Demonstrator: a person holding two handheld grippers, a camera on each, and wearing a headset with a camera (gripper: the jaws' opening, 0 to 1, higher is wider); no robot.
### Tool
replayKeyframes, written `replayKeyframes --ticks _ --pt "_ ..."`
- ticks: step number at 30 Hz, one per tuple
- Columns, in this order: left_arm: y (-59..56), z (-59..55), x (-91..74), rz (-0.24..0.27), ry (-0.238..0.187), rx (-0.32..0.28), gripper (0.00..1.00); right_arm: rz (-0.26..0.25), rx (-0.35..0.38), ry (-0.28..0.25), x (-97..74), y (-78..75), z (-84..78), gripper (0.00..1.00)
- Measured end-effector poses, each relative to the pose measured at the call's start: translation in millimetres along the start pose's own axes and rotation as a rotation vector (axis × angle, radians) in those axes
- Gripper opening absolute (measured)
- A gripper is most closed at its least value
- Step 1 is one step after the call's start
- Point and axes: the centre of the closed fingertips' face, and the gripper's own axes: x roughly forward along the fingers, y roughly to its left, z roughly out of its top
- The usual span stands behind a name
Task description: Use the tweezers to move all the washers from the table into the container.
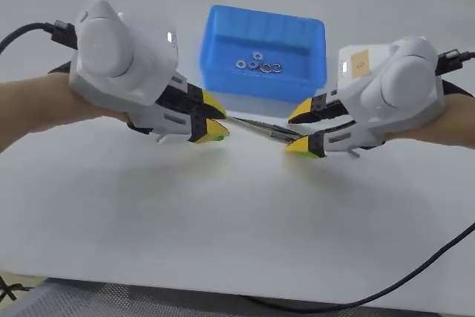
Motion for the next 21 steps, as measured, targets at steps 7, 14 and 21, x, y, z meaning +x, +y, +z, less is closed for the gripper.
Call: replayKeyframes --ticks 7,14,21 --pt "-4.0 -5.5 -40.9 0.092 0.011 -0.035 0.35 -0.087 0.155 -0.16 -51.7 9.2 20.6 0.32" --pt "-9.4 9.3 -78.3 0.177 -0.002 -0.057 0.7 -0.23 0.221 -0.23 -97.5 14.6 22.7 0.66" --pt "-13.7 38.9 -99.8 0.238 -0.059 -0.061 0.8 -0.293 0.201 -0.203 -121.9 29.3 26.3 0.92"
